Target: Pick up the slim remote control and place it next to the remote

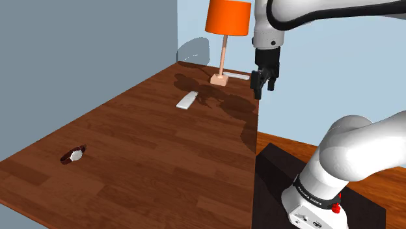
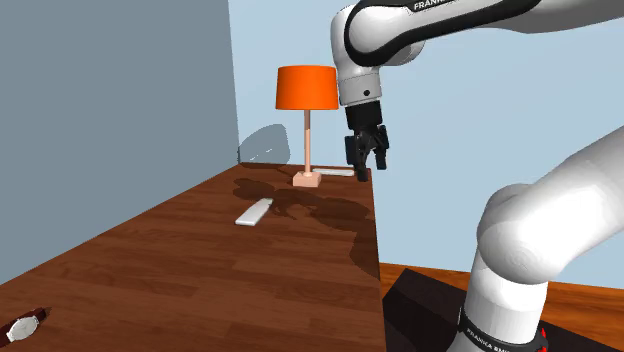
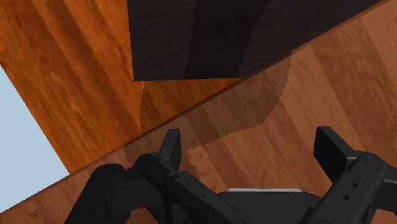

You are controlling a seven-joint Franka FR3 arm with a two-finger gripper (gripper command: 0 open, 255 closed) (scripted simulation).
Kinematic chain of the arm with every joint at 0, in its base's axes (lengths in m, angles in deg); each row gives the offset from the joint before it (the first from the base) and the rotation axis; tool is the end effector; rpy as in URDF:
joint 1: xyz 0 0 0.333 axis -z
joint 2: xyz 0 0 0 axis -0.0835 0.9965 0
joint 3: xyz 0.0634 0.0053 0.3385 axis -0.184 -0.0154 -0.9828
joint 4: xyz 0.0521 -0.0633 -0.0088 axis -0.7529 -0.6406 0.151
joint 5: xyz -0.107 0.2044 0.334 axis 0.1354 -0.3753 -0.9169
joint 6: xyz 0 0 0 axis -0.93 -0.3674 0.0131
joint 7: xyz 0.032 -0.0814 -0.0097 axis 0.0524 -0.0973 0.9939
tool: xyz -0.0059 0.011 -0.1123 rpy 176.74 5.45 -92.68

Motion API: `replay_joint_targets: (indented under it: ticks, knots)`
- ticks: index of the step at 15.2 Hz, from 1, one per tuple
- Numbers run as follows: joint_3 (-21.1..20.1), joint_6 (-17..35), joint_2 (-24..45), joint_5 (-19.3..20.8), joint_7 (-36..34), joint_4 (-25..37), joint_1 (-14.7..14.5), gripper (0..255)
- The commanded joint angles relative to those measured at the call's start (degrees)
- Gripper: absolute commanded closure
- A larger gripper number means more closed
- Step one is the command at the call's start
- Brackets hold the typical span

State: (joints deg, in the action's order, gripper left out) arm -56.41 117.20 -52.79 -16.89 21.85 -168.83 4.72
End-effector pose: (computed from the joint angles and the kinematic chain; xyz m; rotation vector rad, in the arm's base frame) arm 0.2999 0.0029 0.5383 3.0430 -0.0237 -0.2946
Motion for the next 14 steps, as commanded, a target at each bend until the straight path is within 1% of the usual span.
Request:
replay_joint_targets:
  ticks: [1,7,14]
  knots:
    - [0.0,0.0,0.0,0.0,0.0,0.0,0.0,0]
    - [-4.11,9.57,11.3,-3.77,-12.21,3.06,1.47,0]
    - [-7.48,18.81,25.86,-5.11,-25.58,10.33,3.54,0]
